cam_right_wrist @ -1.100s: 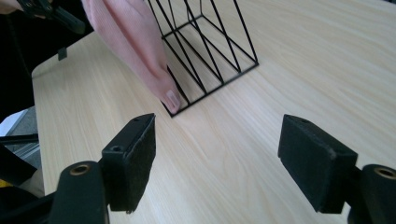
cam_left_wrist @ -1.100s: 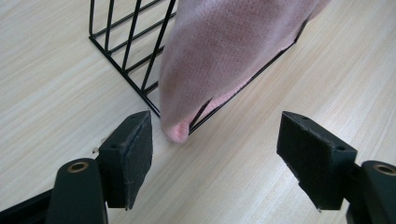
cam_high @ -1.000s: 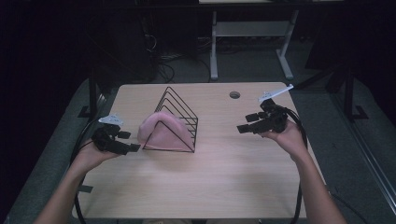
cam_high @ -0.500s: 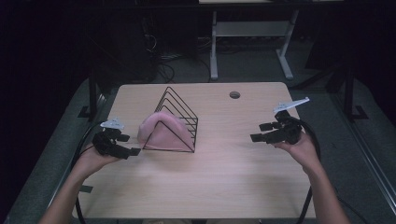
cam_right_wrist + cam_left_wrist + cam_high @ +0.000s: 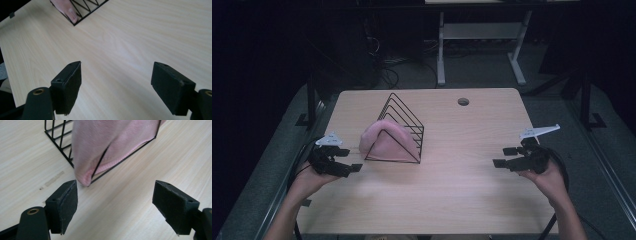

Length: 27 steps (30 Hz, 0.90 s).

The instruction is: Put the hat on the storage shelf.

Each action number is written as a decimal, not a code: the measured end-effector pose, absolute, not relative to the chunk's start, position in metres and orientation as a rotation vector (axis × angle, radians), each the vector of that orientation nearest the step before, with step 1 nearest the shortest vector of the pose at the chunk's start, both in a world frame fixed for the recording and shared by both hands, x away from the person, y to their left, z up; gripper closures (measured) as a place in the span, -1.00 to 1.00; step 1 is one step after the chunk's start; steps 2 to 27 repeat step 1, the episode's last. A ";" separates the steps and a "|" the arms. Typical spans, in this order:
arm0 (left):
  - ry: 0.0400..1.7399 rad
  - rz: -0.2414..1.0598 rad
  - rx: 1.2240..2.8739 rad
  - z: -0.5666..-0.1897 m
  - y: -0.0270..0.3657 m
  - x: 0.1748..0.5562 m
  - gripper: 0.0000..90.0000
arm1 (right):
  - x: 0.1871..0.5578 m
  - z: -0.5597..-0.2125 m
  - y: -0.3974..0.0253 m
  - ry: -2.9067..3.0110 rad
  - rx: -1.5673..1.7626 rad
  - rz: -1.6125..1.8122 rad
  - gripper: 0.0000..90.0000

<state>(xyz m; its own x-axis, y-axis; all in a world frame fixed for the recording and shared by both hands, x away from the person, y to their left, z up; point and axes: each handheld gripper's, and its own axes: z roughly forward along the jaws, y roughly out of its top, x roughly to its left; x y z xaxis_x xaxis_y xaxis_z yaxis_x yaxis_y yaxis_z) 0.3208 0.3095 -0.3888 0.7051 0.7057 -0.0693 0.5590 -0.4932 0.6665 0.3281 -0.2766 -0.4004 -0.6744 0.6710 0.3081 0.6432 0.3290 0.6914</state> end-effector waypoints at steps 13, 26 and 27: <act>0.959 0.288 2.222 -0.390 0.309 0.318 -0.54 | 0.317 -0.405 -0.277 2.537 1.246 1.282 -0.48; 0.959 0.288 2.222 -0.390 0.309 0.318 -0.54 | 0.317 -0.405 -0.277 2.537 1.246 1.282 -0.48; 0.959 0.288 2.222 -0.390 0.309 0.318 -0.54 | 0.317 -0.405 -0.277 2.537 1.246 1.282 -0.48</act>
